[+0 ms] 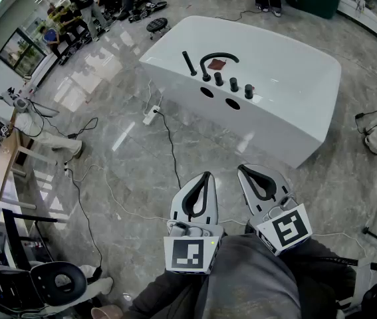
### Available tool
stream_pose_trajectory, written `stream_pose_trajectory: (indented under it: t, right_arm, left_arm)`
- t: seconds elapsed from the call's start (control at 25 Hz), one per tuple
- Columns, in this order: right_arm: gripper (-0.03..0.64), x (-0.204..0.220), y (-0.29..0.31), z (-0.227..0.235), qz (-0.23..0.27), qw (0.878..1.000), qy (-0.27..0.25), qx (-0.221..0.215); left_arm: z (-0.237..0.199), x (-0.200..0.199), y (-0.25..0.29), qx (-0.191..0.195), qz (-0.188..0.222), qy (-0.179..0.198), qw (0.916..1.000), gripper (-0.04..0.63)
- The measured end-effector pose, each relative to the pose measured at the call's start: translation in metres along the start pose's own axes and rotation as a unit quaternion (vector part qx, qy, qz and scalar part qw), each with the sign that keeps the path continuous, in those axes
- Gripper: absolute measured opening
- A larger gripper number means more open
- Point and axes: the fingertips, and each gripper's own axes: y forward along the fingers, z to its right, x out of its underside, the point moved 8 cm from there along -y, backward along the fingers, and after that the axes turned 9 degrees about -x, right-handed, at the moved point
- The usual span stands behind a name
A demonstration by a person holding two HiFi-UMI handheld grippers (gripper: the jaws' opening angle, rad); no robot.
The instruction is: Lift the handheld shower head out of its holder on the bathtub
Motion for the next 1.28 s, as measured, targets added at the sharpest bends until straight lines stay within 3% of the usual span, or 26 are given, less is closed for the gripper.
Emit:
stream_pose_trajectory:
  t: [0.72, 1.28]
  right_arm:
    - [0.003, 0.024, 0.029, 0.042, 0.01, 0.999, 0.037, -0.02]
    - [0.003, 0.024, 0.196, 0.087, -0.028, 0.999, 0.032, -0.029]
  left_arm:
    - [-0.005, 0.028, 0.041, -0.022, -0.033, -0.016, 0.9991, 0.002]
    - [-0.128, 0.026, 0.158, -0.027, -0.027, -0.034, 0.9987, 0.002]
